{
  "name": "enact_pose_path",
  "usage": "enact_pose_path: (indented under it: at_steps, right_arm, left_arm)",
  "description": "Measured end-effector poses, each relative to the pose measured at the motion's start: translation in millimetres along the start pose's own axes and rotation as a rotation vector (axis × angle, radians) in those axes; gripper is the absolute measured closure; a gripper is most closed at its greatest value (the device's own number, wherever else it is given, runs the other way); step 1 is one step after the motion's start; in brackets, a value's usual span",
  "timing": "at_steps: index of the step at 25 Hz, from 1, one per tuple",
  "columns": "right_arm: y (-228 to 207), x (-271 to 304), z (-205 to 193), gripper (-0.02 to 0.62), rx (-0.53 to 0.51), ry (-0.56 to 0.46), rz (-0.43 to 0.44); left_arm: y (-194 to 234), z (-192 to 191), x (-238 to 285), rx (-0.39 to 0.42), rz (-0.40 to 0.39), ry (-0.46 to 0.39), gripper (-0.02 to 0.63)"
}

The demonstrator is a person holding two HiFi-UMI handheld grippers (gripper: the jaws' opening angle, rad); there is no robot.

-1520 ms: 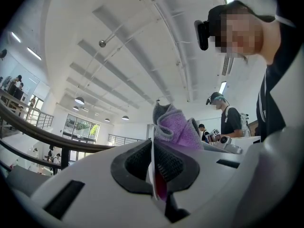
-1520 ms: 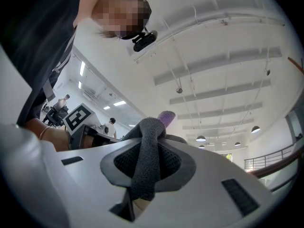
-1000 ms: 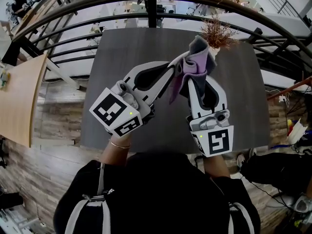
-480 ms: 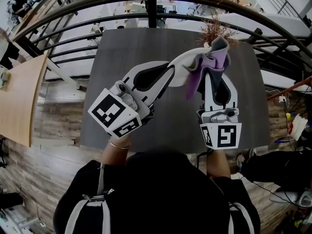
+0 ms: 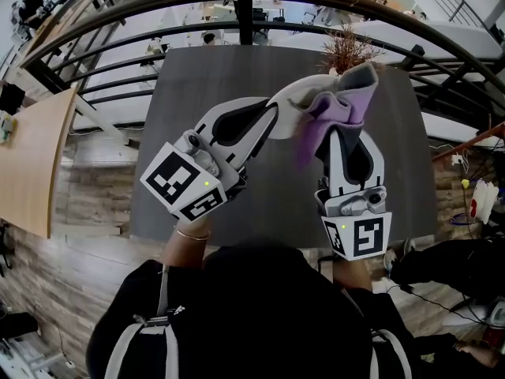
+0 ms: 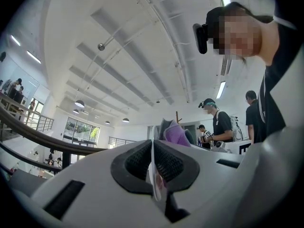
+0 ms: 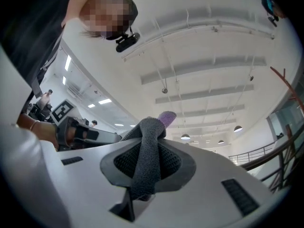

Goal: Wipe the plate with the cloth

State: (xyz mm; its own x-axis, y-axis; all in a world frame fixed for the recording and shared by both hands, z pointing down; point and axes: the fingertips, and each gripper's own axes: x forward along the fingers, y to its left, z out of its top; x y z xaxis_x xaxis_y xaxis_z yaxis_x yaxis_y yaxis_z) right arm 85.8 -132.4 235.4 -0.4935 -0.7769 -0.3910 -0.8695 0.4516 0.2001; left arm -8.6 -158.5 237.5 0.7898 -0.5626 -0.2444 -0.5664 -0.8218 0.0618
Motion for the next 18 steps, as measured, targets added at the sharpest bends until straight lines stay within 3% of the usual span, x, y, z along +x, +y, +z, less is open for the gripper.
enact_pose_path:
  at_steps: [4, 9, 18]
  right_arm:
    - [31, 1, 10, 0.534, 0.024, -0.048, 0.094]
    - [56, 6, 0, 0.534, 0.025, -0.024, 0.18]
    - [55, 11, -28, 0.534, 0.047, 0.053, 0.17]
  left_arm:
    - [0, -1, -1, 0.0, -0.001, 0.001, 0.589]
    - [-2, 2, 1, 0.003, -0.005, -0.003, 0.589]
    - [-3, 4, 0, -0.028, -0.016, -0.009, 0.589]
